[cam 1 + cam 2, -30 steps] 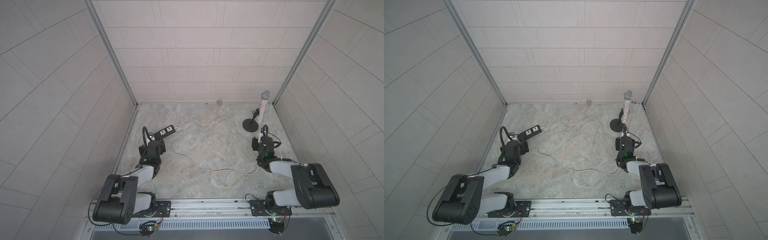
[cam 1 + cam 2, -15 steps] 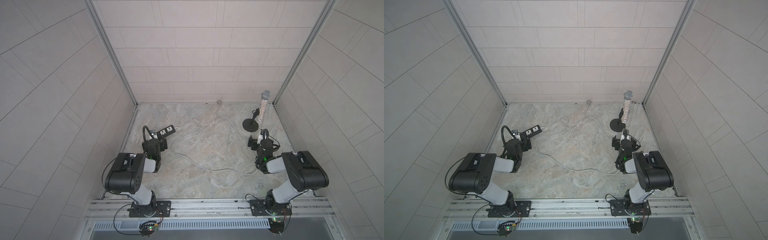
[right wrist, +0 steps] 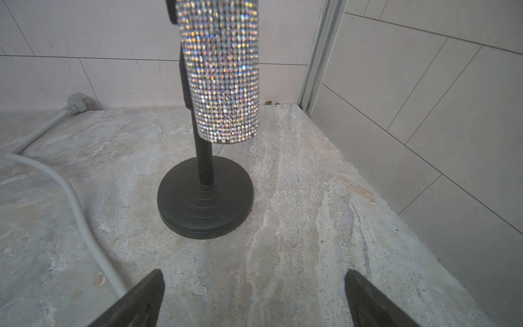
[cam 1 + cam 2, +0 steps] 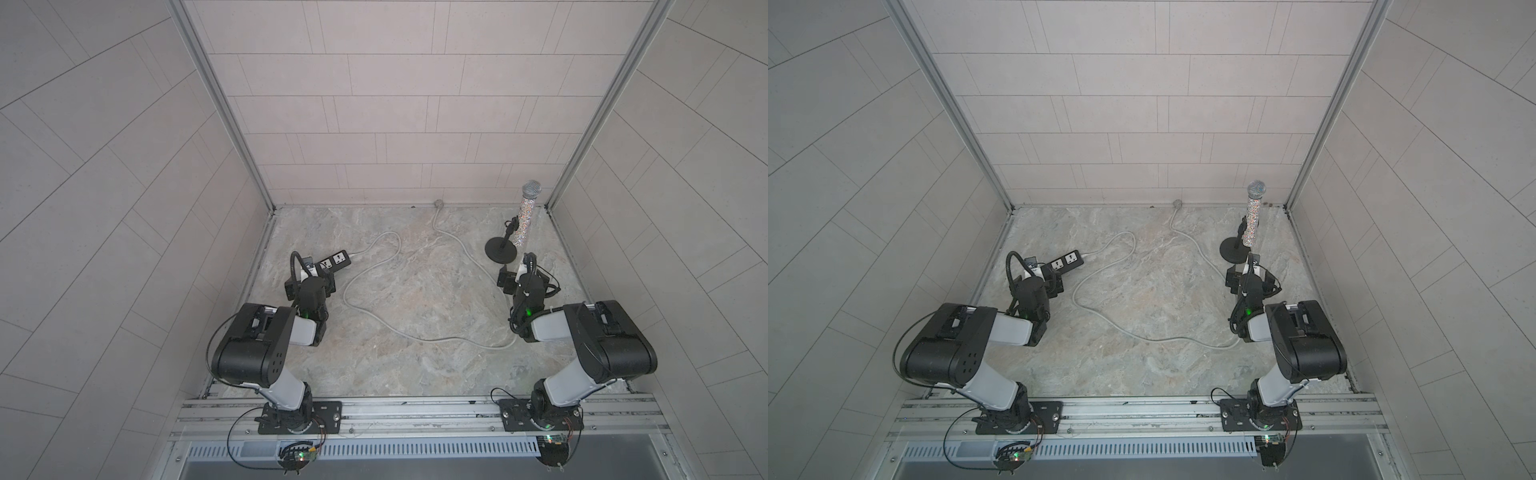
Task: Unwrap the cord wrapped around the power strip
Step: Reset both arms
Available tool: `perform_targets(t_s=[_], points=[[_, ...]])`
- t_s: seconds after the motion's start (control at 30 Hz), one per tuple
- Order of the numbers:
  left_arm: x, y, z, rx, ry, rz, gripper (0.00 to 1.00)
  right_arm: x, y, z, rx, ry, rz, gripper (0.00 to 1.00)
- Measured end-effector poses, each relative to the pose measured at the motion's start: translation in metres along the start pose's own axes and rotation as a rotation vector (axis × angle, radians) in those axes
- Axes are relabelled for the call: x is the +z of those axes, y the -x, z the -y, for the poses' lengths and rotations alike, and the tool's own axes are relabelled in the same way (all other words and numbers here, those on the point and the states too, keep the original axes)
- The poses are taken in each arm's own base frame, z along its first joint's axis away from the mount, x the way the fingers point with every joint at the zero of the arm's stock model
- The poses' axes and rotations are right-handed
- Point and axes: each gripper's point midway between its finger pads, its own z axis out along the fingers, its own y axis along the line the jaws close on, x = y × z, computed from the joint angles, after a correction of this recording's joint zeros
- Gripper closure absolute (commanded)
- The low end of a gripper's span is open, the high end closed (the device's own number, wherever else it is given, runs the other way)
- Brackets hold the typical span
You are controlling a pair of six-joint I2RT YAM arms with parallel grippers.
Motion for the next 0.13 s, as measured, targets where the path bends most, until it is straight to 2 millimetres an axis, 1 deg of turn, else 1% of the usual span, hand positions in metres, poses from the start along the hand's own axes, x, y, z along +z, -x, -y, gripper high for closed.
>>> perform_targets(t_s=[0.13], points=[[0.002, 0.002, -0.0014, 0.001, 0.015, -0.001, 0.0, 0.0005, -0.004, 0.0003, -0.008, -0.003, -0.019, 0.01]])
